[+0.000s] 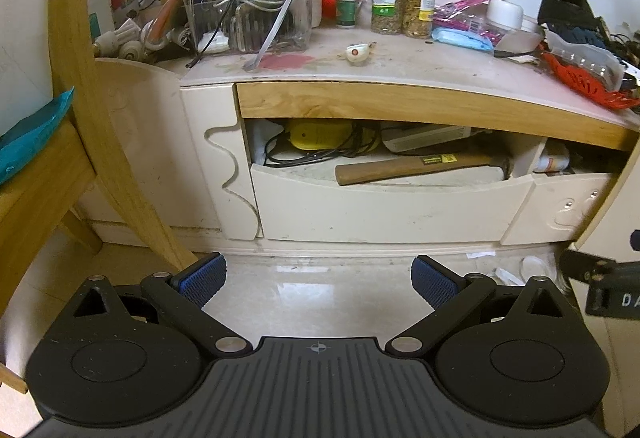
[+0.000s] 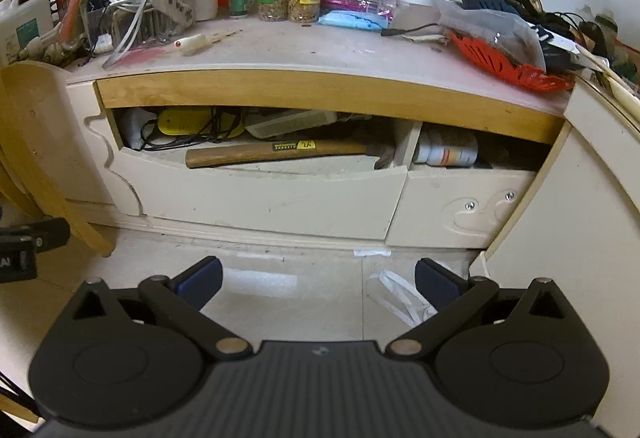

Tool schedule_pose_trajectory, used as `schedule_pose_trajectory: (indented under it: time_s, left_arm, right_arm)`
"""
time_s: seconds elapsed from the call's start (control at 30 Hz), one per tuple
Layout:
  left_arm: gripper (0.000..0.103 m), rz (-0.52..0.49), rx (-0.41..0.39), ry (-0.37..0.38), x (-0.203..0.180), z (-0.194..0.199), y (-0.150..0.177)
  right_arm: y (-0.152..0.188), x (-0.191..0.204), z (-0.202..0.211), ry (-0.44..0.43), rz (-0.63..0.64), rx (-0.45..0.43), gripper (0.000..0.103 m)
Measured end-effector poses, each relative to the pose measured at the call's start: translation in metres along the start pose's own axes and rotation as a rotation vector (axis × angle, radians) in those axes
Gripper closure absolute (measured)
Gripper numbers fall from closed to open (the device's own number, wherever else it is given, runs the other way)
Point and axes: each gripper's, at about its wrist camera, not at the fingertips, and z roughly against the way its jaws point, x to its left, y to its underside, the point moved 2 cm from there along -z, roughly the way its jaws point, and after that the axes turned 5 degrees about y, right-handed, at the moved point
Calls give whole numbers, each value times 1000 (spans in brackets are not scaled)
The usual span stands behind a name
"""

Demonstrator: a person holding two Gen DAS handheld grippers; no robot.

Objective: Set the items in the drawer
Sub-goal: 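Move both tools toward the closed white drawer under the shelf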

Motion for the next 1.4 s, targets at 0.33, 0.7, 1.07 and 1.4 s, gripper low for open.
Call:
schedule_pose_trajectory:
  time_s: [0.33,0.7,1.07,1.4]
  left_arm:
    - [1,-24,2,-16,-1,-16,-4]
    - [2,-79,7,-42,-6,-31,-7]
    - [2,-75,31,-18,-7,-50,-13]
    - [2,-69,33,-19,-11,-71,-16]
  right_arm:
    - [-9,-1,-15,30,23,-19,0]
    - [-16,-6,-37,24,-5,2,0]
    - [-21,-5,-53,-7,-15,16,0]
    - [-25,-3,-66,-28,-18,26,0]
